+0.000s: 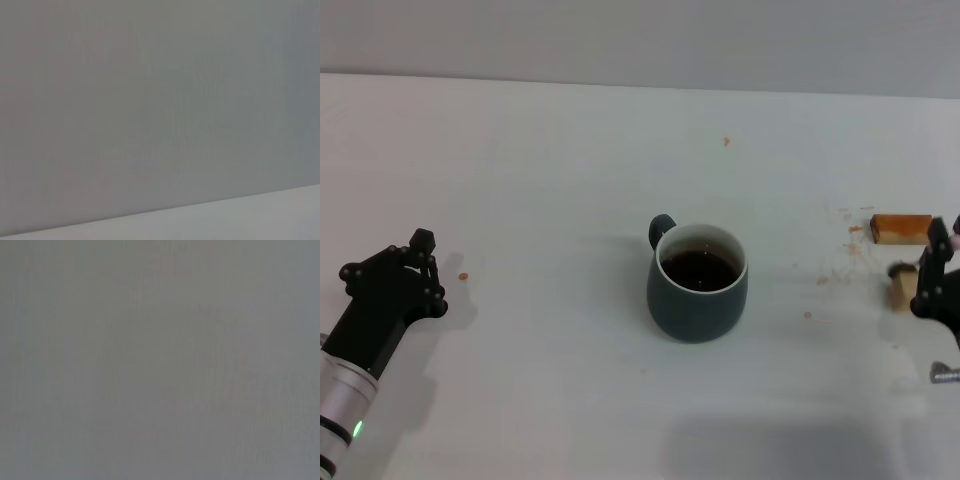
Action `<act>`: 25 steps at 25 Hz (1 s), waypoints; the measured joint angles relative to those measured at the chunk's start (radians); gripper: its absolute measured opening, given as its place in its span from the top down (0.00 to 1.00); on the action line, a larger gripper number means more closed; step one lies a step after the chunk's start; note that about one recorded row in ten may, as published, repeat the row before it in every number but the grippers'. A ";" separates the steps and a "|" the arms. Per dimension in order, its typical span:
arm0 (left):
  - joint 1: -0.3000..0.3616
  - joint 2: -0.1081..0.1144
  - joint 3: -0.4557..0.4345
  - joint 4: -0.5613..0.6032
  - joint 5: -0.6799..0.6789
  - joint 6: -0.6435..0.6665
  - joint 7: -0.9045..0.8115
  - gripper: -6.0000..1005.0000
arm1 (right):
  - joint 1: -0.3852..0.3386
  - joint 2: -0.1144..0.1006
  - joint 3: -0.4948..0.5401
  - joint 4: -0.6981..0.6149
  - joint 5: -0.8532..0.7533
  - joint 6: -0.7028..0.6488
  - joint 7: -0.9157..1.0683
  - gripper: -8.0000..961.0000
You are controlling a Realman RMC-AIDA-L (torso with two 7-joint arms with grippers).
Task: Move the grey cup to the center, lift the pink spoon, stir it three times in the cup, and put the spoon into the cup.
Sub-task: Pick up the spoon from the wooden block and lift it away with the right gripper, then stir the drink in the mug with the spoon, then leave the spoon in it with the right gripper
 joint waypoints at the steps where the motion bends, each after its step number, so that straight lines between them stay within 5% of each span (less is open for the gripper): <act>1: 0.000 0.000 0.000 0.000 0.000 0.000 0.000 1.00 | 0.003 -0.010 0.005 0.029 -0.001 -0.002 -0.025 0.96; 7: -0.001 0.001 0.000 -0.001 -0.001 0.000 -0.001 1.00 | 0.046 -0.056 0.012 0.152 -0.003 -0.006 -0.119 0.97; 14: -0.002 0.002 -0.001 0.004 -0.002 0.000 -0.001 1.00 | 0.078 -0.075 0.022 0.254 -0.030 0.008 -0.219 0.98; 25: -0.005 0.000 -0.006 0.003 -0.002 0.000 -0.002 1.00 | 0.147 -0.061 0.066 0.322 -0.140 0.155 -0.233 0.99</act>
